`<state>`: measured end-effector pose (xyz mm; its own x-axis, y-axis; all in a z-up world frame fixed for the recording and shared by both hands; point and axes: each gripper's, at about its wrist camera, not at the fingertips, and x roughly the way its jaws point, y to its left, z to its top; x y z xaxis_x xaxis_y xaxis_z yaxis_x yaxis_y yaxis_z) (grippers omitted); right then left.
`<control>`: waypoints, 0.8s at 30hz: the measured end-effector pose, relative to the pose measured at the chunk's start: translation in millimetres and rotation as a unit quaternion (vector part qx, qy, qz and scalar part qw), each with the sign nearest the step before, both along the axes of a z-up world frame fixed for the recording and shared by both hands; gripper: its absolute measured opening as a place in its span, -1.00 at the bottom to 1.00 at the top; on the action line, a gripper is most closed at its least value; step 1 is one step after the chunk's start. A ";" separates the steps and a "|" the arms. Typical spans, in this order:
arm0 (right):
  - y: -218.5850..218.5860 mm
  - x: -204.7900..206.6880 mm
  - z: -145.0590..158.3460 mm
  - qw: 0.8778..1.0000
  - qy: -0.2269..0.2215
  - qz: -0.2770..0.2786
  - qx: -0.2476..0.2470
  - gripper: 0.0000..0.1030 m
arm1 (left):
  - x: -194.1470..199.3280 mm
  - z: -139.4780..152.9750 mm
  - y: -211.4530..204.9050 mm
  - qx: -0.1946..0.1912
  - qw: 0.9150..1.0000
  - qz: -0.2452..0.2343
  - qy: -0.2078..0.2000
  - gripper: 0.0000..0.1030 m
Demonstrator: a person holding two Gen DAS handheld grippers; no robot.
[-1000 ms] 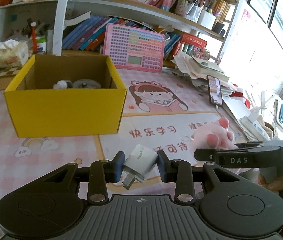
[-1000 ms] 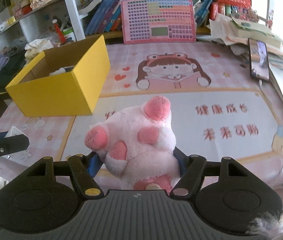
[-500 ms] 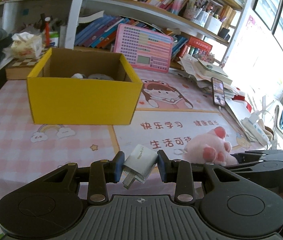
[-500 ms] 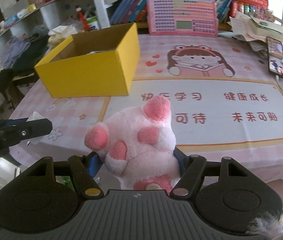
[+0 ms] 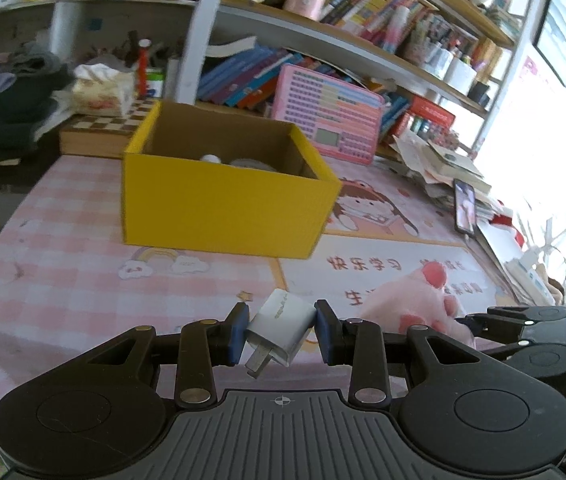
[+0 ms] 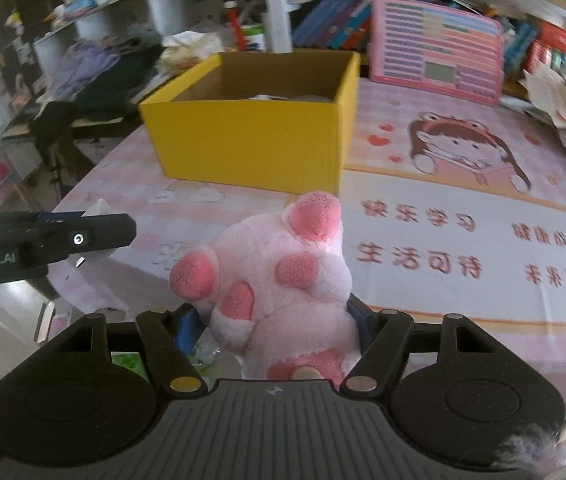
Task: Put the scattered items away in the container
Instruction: 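Carry the white charger and pink plush over the yellow box with both tools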
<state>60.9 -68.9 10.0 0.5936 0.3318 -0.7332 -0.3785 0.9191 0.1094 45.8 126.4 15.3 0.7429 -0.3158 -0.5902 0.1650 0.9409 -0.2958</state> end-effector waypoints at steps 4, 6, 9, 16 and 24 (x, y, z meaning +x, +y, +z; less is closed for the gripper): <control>16.0 6.4 0.0 1.000 -0.004 0.027 -0.002 0.32 | -0.8 0.4 11.9 0.002 1.000 0.023 0.001 -0.35; 22.1 9.1 -0.7 0.999 -0.005 0.039 -0.003 0.32 | 0.0 1.0 18.1 0.002 0.999 0.033 0.001 -0.35; 29.8 14.3 -1.4 0.999 -0.005 0.053 -0.005 0.32 | 3.6 2.2 24.8 0.000 0.999 0.045 0.000 -0.35; 36.8 32.7 4.3 0.997 -0.031 0.067 -0.008 0.32 | 26.6 7.5 31.8 -0.006 0.998 0.053 -0.013 -0.35; 34.7 85.6 41.4 0.993 -0.096 0.061 0.021 0.32 | 75.3 28.6 29.8 -0.003 0.997 0.054 -0.053 -0.35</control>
